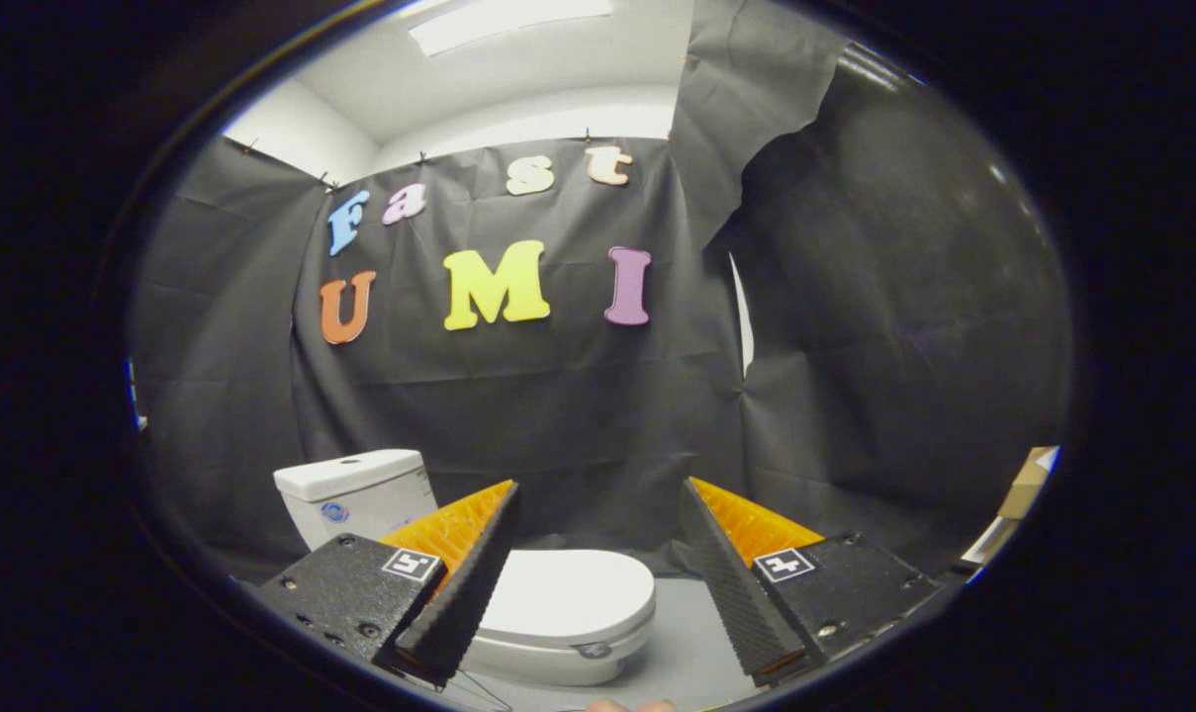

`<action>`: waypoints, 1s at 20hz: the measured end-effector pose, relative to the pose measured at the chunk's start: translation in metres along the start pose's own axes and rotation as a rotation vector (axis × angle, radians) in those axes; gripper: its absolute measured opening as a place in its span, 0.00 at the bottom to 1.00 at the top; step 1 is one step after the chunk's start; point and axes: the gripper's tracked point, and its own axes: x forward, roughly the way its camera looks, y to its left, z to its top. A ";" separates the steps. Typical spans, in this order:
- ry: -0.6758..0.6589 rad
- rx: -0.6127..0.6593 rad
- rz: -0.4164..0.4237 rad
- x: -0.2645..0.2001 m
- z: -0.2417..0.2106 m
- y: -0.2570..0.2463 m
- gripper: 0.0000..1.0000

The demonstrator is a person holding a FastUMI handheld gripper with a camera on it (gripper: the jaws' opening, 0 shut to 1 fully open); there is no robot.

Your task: Open the toilet lid.

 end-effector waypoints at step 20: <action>0.318 0.153 0.042 0.026 -0.109 0.029 1.00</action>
